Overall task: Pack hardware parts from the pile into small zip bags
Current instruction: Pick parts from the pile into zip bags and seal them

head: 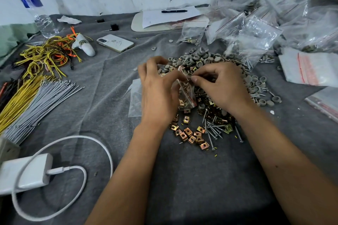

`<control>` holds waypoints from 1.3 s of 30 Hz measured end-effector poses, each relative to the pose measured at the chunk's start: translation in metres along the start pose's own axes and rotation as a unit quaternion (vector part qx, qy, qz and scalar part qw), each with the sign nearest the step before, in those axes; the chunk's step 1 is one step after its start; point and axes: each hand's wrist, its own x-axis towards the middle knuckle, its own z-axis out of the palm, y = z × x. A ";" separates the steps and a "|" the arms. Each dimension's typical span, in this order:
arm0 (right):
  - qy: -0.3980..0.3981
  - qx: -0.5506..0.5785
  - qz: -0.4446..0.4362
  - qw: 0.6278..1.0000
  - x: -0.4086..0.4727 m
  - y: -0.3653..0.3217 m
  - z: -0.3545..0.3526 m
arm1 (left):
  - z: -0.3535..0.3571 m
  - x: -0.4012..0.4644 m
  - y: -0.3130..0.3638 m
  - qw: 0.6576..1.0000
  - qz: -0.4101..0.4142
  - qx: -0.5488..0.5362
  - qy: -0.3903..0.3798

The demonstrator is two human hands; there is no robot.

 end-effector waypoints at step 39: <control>-0.135 -0.024 -0.088 0.987 0.002 0.002 -0.030 | -0.001 0.001 0.001 0.996 -0.008 -0.087 0.004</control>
